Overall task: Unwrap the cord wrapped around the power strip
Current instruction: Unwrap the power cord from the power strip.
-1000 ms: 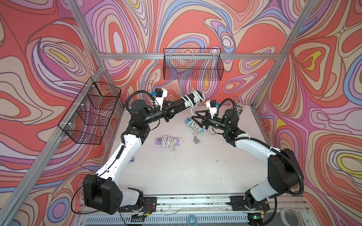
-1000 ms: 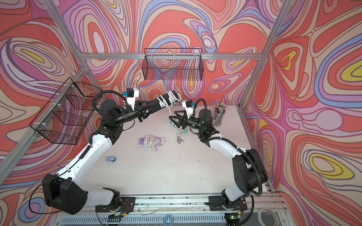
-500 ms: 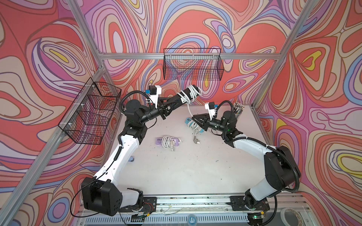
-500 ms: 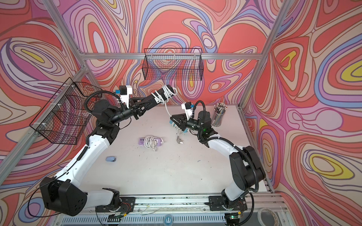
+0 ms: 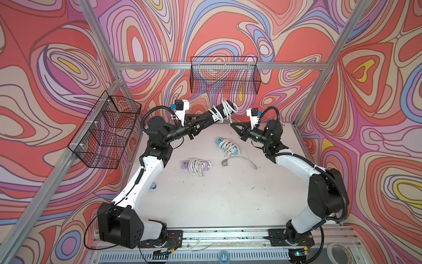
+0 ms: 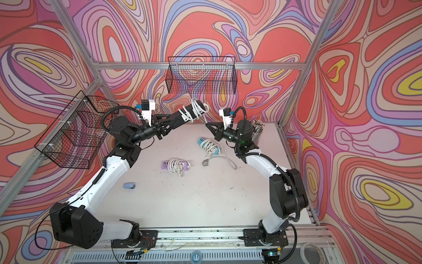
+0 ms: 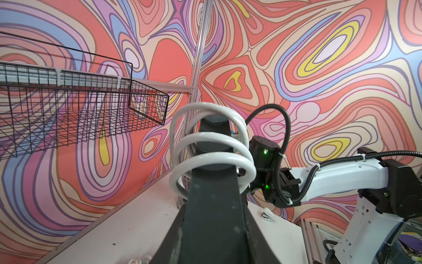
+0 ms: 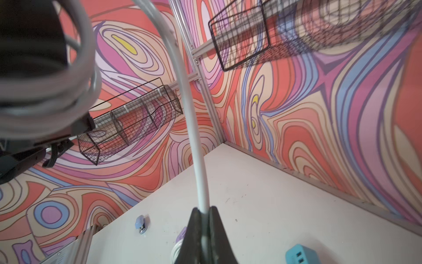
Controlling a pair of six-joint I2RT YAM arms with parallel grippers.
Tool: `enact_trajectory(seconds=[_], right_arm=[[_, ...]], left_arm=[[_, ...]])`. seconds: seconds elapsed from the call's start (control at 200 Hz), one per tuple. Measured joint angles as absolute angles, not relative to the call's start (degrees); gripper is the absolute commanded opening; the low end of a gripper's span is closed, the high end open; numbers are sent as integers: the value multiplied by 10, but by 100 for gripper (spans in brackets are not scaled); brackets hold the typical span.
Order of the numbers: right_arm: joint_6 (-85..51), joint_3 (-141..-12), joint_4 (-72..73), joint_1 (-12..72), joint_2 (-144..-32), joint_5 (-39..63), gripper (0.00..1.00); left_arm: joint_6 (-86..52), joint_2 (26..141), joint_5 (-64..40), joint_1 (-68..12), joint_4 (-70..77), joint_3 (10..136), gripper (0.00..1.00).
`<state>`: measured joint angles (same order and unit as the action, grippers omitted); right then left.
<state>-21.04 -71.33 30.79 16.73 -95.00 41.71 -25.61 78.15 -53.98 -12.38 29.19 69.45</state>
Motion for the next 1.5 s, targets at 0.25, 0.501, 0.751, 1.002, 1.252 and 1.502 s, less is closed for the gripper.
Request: enact_trajectory(seconds=[0.25,0.501,0.751,1.002,1.252,1.502], right_arm=[[-180,-874,231,131,-958,407,0],[-134,-852,145,106,-870,394,0],[-95,-705,80,89,-747,356,0],[-99,-616,31,57,-746,305,0],[-114,-571,-7,58,-795,234,0],[-134,-532,-26,58,-848,166,0]], left_arm=[[-262,814,-544,-132,297,695,0],[-241,814,-534,-132,284,695,0],[-227,790,-513,-98,269,695,0],[-227,750,-489,-46,275,694,0],[-234,718,-470,4,296,688,0],[-243,715,-464,12,307,679,0]])
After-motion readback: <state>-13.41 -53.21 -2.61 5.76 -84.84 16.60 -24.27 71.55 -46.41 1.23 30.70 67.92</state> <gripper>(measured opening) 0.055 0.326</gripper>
